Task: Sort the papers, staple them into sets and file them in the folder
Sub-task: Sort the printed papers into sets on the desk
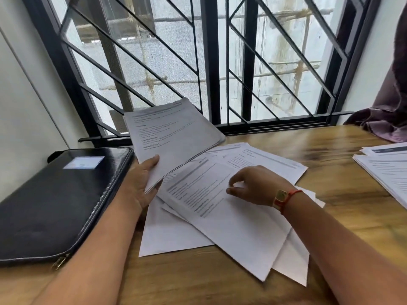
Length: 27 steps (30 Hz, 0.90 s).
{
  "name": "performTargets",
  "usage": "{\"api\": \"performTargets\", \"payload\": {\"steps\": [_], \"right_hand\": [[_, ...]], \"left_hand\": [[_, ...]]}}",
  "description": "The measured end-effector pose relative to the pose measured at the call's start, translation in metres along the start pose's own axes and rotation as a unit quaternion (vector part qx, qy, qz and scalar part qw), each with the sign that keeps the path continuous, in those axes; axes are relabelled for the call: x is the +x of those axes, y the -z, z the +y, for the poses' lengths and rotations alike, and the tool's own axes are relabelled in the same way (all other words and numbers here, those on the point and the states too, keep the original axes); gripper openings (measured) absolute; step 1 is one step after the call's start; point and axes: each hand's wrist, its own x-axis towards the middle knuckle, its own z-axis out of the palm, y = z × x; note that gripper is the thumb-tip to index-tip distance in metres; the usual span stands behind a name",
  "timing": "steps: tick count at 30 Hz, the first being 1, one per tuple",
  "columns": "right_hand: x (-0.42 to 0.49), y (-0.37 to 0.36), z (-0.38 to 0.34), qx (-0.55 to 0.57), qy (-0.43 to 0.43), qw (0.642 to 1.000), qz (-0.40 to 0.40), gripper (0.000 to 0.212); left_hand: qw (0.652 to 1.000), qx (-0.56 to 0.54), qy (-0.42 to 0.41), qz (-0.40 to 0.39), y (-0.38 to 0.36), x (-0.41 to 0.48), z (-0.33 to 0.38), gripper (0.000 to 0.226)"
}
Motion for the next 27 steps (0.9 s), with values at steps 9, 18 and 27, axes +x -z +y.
{"api": "performTargets", "payload": {"steps": [9, 18, 27], "right_hand": [[0.004, -0.006, -0.014, -0.007, -0.011, 0.995, 0.099, 0.048], [0.010, 0.002, -0.028, 0.001, -0.060, 0.998, -0.011, 0.052], [0.078, 0.002, -0.032, 0.046, -0.153, 0.987, 0.023, 0.039]], "left_hand": [[0.999, -0.035, 0.002, 0.012, 0.007, 0.007, 0.002, 0.018], [0.999, -0.044, 0.006, 0.010, 0.016, 0.011, 0.003, 0.030], [0.998, -0.070, 0.011, 0.000, 0.018, 0.011, 0.003, 0.030]]}}
